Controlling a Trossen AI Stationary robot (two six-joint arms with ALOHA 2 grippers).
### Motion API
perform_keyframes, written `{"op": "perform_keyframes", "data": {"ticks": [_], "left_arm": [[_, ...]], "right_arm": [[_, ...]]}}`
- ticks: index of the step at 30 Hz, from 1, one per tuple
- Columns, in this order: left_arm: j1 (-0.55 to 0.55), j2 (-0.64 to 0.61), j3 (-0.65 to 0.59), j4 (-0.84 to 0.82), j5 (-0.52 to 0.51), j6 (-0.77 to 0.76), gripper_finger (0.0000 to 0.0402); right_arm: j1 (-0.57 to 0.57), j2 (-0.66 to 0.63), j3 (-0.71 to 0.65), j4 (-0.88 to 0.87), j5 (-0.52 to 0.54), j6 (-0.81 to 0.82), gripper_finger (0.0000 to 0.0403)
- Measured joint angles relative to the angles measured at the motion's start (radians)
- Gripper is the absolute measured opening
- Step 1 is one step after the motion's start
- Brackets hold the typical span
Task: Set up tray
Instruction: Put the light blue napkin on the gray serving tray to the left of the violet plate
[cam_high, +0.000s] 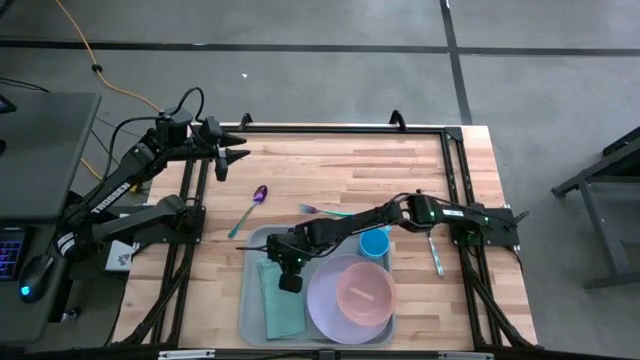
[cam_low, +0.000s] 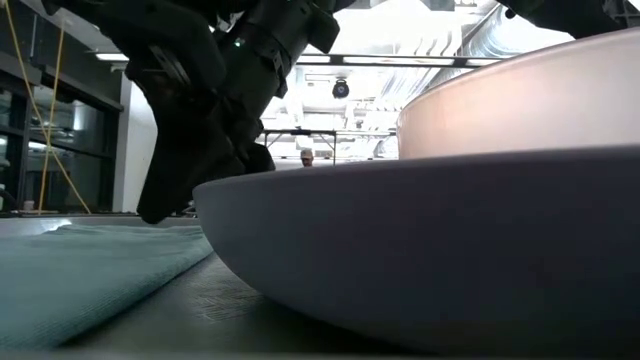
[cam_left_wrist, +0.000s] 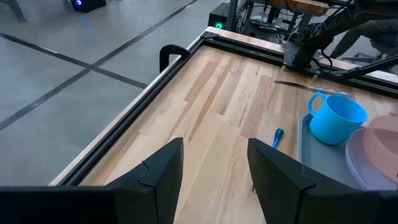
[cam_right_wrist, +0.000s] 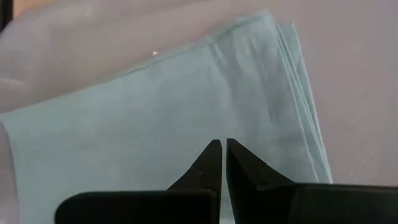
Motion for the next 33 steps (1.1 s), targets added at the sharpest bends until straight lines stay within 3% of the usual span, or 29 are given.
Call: {"op": "perform_keyframes", "data": {"ticks": [18,33], "left_arm": [[0.0,0.0,0.0,0.0,0.004,0.0,0.0211],[0.0,0.0,0.0,0.0,0.003,0.0,0.0211]], "right_arm": [[-0.023,-0.003,-0.077,0.051,0.001,0.043,0.0],[-0.075,-0.003,-0.079,0.09,0.098,0.243,0.0]]}}
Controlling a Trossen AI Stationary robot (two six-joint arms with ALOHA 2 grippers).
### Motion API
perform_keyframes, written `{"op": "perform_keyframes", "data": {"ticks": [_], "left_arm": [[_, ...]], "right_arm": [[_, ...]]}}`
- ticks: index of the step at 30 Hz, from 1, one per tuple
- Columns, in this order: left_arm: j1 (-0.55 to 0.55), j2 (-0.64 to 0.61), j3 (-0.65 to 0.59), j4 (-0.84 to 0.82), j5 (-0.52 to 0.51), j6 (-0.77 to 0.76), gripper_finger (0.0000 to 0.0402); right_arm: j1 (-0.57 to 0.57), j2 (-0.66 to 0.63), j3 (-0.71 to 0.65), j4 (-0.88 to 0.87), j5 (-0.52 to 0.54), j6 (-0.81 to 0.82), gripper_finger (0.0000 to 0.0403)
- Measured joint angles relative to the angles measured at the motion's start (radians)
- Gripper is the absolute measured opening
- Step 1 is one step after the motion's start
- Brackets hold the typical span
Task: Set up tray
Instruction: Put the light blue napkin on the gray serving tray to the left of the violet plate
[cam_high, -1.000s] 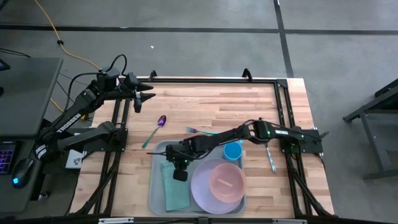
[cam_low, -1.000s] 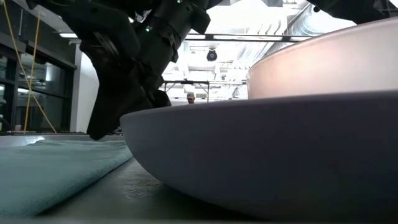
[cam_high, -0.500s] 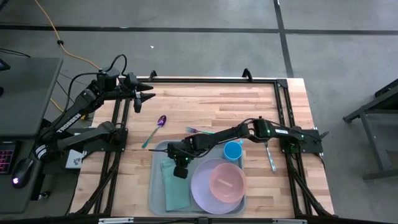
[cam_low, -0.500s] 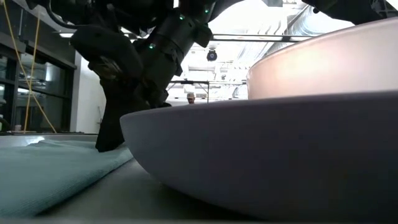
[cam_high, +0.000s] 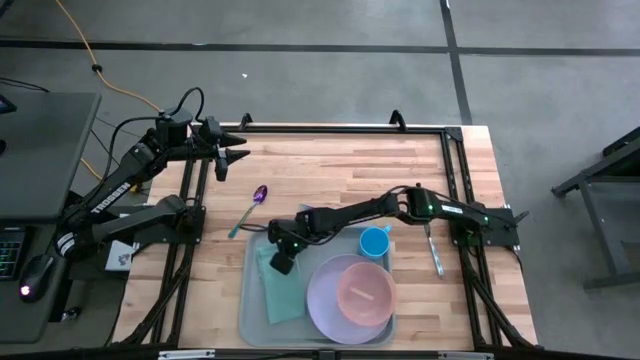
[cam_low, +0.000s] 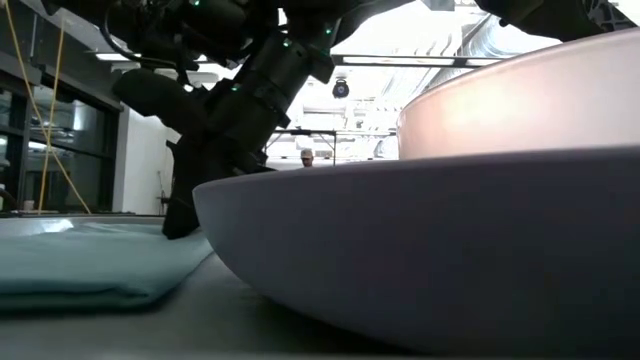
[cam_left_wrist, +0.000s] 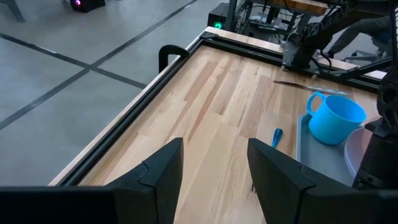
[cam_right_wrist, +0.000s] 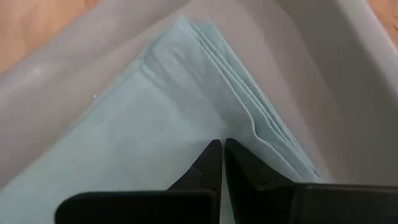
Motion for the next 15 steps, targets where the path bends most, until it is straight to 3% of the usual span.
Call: {"op": "perform_keyframes", "data": {"ticks": [10,15], "left_arm": [[0.0,0.0,0.0,0.0,0.0,0.0,0.0211],[0.0,0.0,0.0,0.0,0.0,0.0,0.0211]], "right_arm": [[0.022,0.0,0.0,0.009,0.075,0.11,0.0],[0.035,0.0,0.0,0.017,0.06,0.132,0.0]]}}
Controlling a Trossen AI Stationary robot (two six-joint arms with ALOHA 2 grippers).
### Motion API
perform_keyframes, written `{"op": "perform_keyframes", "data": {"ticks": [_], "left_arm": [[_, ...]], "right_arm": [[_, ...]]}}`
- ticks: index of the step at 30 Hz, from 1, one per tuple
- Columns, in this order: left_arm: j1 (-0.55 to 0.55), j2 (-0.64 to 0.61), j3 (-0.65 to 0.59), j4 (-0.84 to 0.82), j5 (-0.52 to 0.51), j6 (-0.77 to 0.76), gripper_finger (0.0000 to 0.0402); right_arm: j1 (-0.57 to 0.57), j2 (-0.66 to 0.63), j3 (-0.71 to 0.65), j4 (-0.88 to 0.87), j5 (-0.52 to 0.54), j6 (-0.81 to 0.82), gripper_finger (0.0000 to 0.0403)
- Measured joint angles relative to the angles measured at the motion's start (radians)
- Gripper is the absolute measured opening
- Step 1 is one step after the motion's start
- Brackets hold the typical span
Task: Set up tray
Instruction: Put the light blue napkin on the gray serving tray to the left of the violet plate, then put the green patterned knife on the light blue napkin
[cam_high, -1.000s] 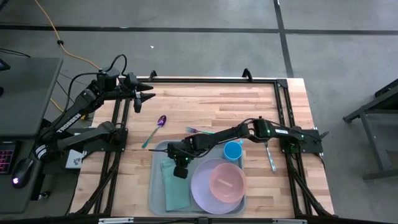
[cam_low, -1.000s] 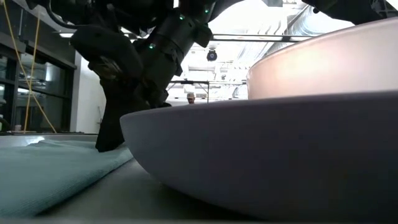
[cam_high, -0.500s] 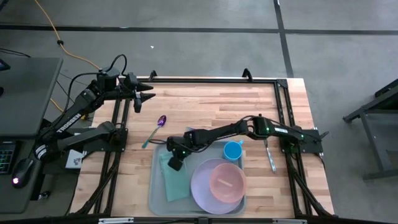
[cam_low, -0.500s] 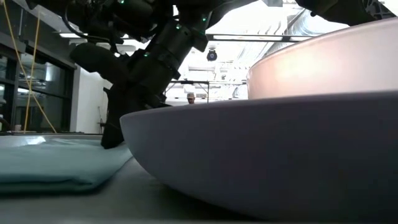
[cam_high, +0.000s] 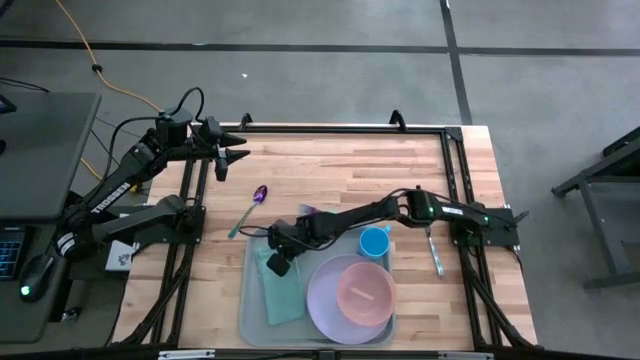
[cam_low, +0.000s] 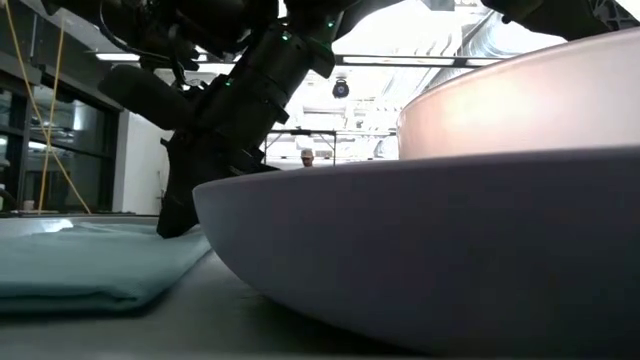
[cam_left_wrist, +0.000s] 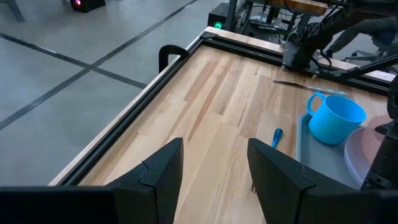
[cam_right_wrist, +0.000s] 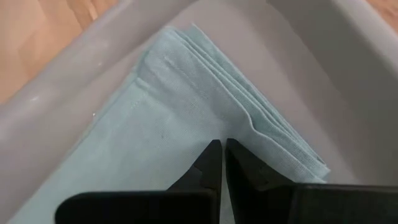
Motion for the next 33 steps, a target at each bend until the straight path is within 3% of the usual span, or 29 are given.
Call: {"op": "perform_keyframes", "data": {"ticks": [11,18,25,30,33], "left_arm": [[0.0,0.0,0.0,-0.001,0.012,0.0,0.0211],[0.0,0.0,0.0,-0.019,0.052,0.0,0.0211],[0.0,0.0,0.0,-0.097,0.14,0.014,0.0211],[-0.02,0.0,0.0,-0.247,0.257,0.037,0.0211],[-0.075,0.0,0.0,-0.335,0.275,0.052,0.0211]], "right_arm": [[0.01,-0.015,0.0,0.05,0.009,-0.008,0.0],[0.014,-0.089,0.0,0.045,0.053,-0.066,0.0],[0.01,-0.225,0.0,-0.076,0.211,-0.103,0.0],[-0.007,-0.343,0.0,-0.239,0.352,-0.103,0.0],[-0.026,-0.397,0.001,-0.328,0.416,-0.104,0.0]]}}
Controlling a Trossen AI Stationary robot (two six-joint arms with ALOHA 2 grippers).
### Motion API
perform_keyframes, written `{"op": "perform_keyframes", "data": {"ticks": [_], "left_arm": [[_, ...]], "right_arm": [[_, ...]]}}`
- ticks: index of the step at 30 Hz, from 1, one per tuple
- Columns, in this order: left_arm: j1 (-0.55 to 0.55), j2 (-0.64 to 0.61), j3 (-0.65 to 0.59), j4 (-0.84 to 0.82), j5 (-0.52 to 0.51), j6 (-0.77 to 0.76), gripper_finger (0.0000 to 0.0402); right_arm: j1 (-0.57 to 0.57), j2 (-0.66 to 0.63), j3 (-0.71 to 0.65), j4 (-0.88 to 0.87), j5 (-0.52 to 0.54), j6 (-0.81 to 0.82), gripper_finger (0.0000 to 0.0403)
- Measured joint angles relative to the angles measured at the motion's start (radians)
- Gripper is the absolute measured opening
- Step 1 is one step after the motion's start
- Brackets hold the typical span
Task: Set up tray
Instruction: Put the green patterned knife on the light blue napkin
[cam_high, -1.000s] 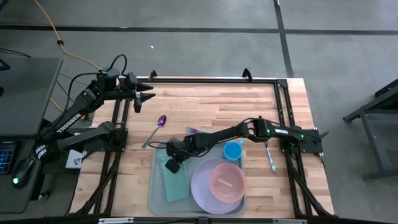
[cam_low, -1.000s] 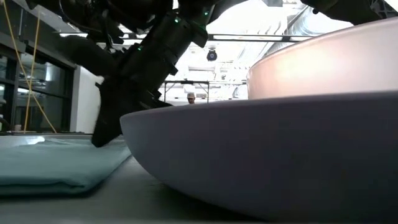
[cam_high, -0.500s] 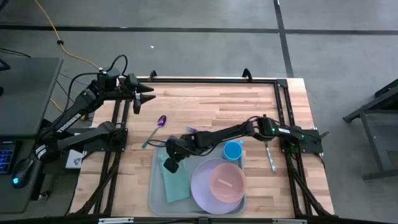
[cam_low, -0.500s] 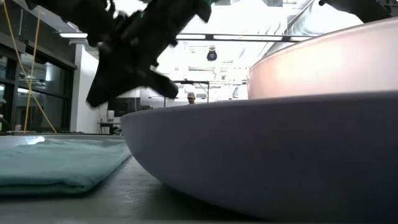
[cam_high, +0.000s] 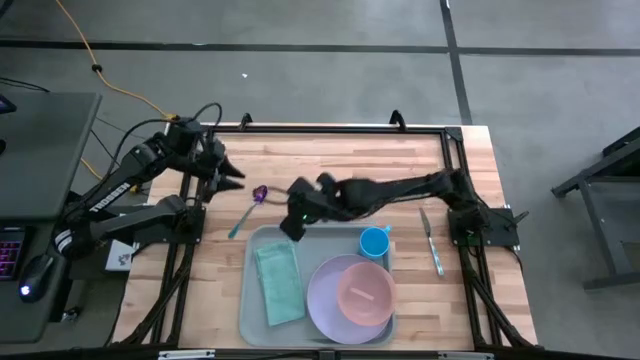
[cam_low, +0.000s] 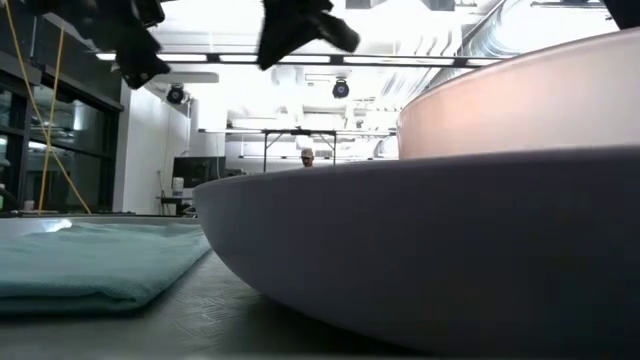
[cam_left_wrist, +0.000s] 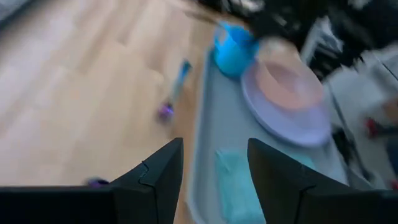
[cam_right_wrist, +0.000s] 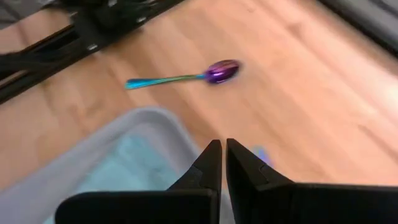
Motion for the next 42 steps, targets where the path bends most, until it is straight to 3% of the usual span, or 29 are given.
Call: {"op": "perform_keyframes", "data": {"ticks": [8,15,22,28,33,39,42], "left_arm": [[-0.235,0.0,0.0,-0.151,-0.077,0.018,0.0211],[-0.536,0.0,0.0,-0.144,-0.308,-0.054,0.0211],[-0.842,0.044,-0.001,-0.076,-0.541,-0.242,0.0211],[-1.058,0.121,-0.06,0.02,-0.675,-0.339,0.0211],[-1.117,0.175,-0.093,0.026,-0.817,-0.431,0.0211],[-1.116,0.202,-0.098,-0.12,-1.153,-0.661,0.0211],[-1.109,0.222,-0.098,-0.206,-1.251,-0.794,0.0211]], "right_arm": [[-0.05,-0.092,0.0,-0.151,-0.031,0.018,0.0],[-0.076,-0.162,0.0,-0.239,-0.033,0.018,0.0],[-0.079,-0.241,0.0,-0.279,0.02,0.023,0.0],[-0.064,-0.263,0.0,-0.296,0.02,0.026,0.0],[-0.042,-0.263,0.0,-0.317,0.015,0.03,0.0],[-0.015,-0.263,0.0,-0.319,0.045,0.046,0.0],[-0.005,-0.263,0.0,-0.319,0.053,0.047,0.0]]}}
